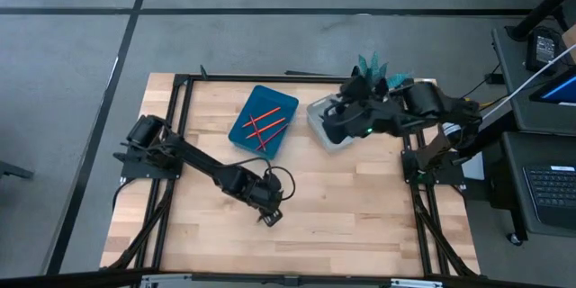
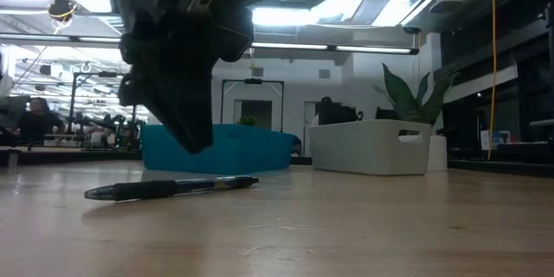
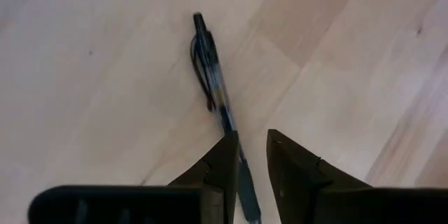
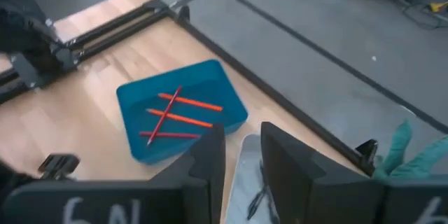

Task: Sort pens & pencils
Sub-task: Put the black pen into the gray bin

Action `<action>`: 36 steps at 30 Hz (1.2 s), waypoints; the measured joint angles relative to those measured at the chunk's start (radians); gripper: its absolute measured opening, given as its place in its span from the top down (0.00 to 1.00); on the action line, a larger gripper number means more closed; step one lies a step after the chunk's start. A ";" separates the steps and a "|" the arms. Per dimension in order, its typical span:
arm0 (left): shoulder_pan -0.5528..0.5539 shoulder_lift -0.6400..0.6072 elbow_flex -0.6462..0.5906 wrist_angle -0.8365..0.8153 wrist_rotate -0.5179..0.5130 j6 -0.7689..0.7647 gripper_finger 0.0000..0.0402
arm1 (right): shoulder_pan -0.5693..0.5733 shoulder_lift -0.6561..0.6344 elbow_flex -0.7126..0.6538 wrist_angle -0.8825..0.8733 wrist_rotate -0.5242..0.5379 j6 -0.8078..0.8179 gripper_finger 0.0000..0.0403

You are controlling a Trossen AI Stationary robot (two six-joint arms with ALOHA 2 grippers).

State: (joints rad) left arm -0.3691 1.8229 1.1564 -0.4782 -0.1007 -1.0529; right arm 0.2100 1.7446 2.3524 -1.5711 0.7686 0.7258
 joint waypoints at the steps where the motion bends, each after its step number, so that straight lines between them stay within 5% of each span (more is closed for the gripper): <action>1: -0.005 0.000 0.000 -0.001 -0.007 -0.011 0.83 | 0.000 -0.009 0.000 0.000 0.010 0.000 0.77; 36: 0.036 0.114 0.005 0.000 0.060 -0.019 0.86 | 0.000 -0.035 0.000 0.002 -0.003 -0.058 0.77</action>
State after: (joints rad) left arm -0.3328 1.9364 1.1614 -0.4781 -0.0406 -1.0718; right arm 0.2100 1.7092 2.3524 -1.5688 0.7654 0.6682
